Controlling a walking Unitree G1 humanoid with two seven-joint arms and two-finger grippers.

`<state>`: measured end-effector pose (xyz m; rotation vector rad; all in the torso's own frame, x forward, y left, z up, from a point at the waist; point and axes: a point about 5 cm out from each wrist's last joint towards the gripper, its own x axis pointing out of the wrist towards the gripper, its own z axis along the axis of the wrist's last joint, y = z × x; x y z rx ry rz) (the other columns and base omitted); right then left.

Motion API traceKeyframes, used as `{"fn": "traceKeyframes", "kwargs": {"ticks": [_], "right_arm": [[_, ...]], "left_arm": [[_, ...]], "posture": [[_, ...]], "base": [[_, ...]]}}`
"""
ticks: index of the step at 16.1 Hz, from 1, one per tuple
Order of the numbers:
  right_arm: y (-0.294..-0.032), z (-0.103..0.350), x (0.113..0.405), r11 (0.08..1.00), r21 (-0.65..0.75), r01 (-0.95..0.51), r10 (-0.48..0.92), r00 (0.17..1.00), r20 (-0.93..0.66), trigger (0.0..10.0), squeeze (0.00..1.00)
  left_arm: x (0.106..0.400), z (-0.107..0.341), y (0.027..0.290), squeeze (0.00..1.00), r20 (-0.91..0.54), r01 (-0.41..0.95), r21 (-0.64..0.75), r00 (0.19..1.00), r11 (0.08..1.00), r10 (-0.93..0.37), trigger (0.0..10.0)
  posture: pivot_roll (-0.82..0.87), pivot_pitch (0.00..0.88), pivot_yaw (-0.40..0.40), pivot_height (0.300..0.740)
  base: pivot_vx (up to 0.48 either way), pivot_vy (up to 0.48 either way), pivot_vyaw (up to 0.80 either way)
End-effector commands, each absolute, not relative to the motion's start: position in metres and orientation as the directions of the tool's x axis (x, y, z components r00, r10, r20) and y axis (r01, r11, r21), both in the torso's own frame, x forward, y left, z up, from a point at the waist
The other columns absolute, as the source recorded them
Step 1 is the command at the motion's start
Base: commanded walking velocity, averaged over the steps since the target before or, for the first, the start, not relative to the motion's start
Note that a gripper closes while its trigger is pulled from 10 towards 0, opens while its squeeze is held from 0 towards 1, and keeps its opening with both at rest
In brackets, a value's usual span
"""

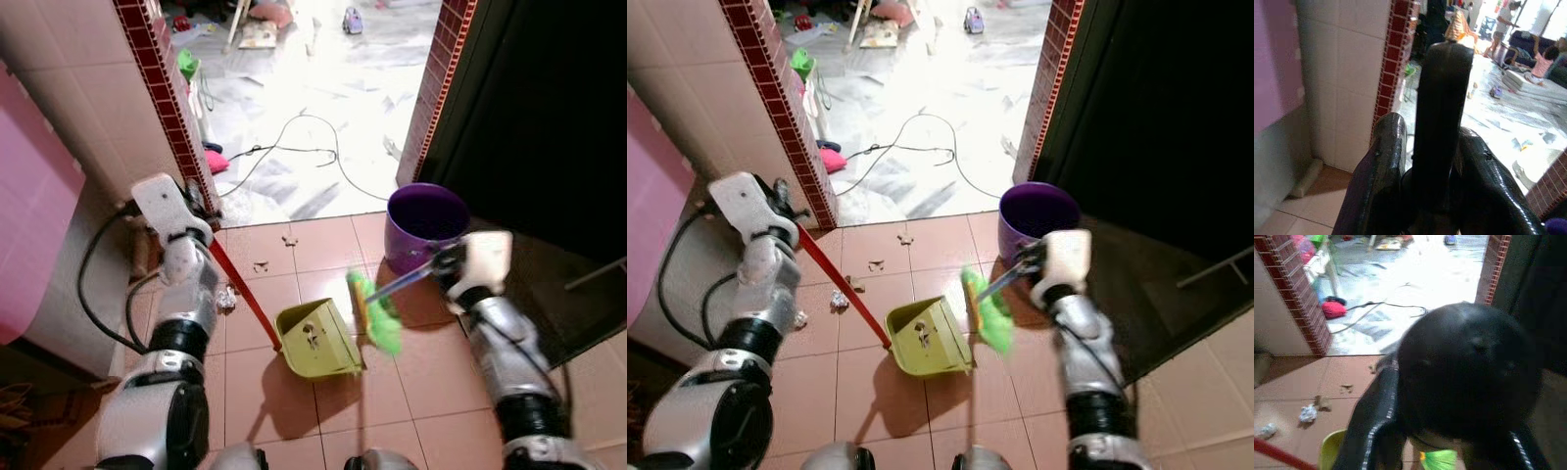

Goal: Sweep floor

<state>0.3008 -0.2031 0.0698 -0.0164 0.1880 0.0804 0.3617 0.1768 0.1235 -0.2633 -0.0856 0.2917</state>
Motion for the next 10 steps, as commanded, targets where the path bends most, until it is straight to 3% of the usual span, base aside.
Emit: {"fn": "traceKeyframes", "kwargs": {"ticks": [1,3,10], "right_arm": [[-0.205,0.06,0.296,0.998,-0.03,-0.054,0.045,0.97,-0.241,10.0,0.0],[-0.204,0.06,0.297,0.999,-0.043,-0.024,0.013,0.973,-0.231,10.0,0.0],[-0.193,0.06,0.294,0.999,-0.025,-0.039,0.032,0.972,-0.233,10.0,0.0]], "left_arm": [[0.371,0.158,0.183,0.0,0.156,-0.249,-0.286,0.941,0.925,0.302,10.0],[0.371,0.16,0.184,0.0,0.17,-0.232,-0.272,0.944,0.934,0.284,10.0],[0.36,0.147,0.18,0.0,0.124,-0.23,-0.288,0.954,0.929,0.275,10.0]], "posture": [[-0.12,0.0,0.071,0.74],[-0.12,0.0,0.079,0.74],[-0.11,0.0,0.062,0.74]], "base": [[0.0,0.0,0.0],[0.0,0.0,0.0],[0.0,0.0,-0.8]]}}
